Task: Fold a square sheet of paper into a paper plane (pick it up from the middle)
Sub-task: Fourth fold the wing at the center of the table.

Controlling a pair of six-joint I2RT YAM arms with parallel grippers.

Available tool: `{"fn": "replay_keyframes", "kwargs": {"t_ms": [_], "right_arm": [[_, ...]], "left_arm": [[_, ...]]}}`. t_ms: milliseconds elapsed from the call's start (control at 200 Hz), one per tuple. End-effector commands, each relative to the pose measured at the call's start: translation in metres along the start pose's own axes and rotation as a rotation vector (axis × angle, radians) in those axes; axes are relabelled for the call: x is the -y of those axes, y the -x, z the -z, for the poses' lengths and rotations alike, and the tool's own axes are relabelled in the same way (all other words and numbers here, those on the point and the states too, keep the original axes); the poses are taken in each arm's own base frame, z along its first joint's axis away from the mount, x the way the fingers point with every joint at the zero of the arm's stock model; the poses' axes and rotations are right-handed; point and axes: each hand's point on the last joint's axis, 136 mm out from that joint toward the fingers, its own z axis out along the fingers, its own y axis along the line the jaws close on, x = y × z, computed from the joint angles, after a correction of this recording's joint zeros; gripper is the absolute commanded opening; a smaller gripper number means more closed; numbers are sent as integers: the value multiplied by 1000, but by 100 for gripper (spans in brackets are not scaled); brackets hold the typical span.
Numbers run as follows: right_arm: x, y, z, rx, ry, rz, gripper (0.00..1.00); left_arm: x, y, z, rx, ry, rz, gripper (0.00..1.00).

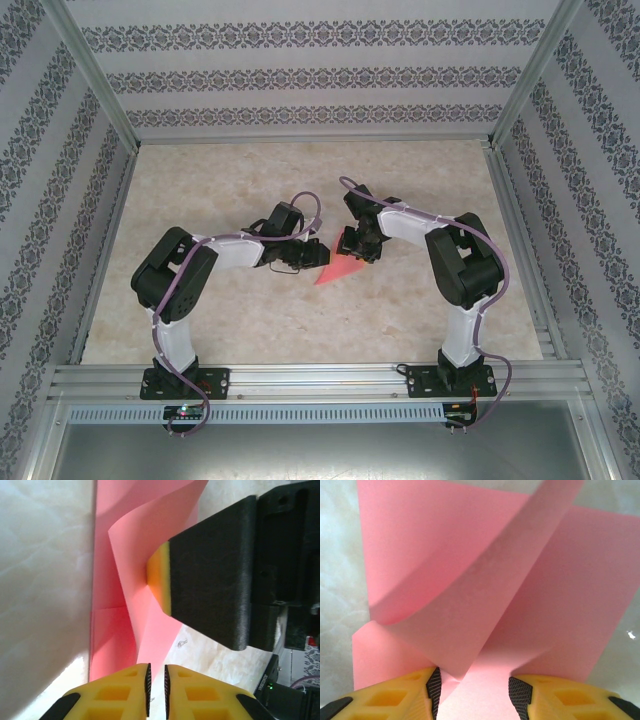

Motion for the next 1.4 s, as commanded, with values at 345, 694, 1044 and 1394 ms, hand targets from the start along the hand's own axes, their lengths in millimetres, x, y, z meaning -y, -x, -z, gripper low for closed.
{"fn": "replay_keyframes", "kwargs": {"t_ms": [345,694,1044,1394], "right_arm": [[104,-49,-55,-160,-389,-69,47],[108,-52,-58,-168,-406,-81,43],[111,-55,-61,-182,-416,-84,42],[112,-56,-65,-195,-423,-78,46]], "left_arm": [[8,-8,-4,-41,-18,-5,18],[-20,-19,-12,-91,86,57,12],[-28,-22,-14,-106,117,76,10],[-40,-31,-15,-134,164,94,9]]}}
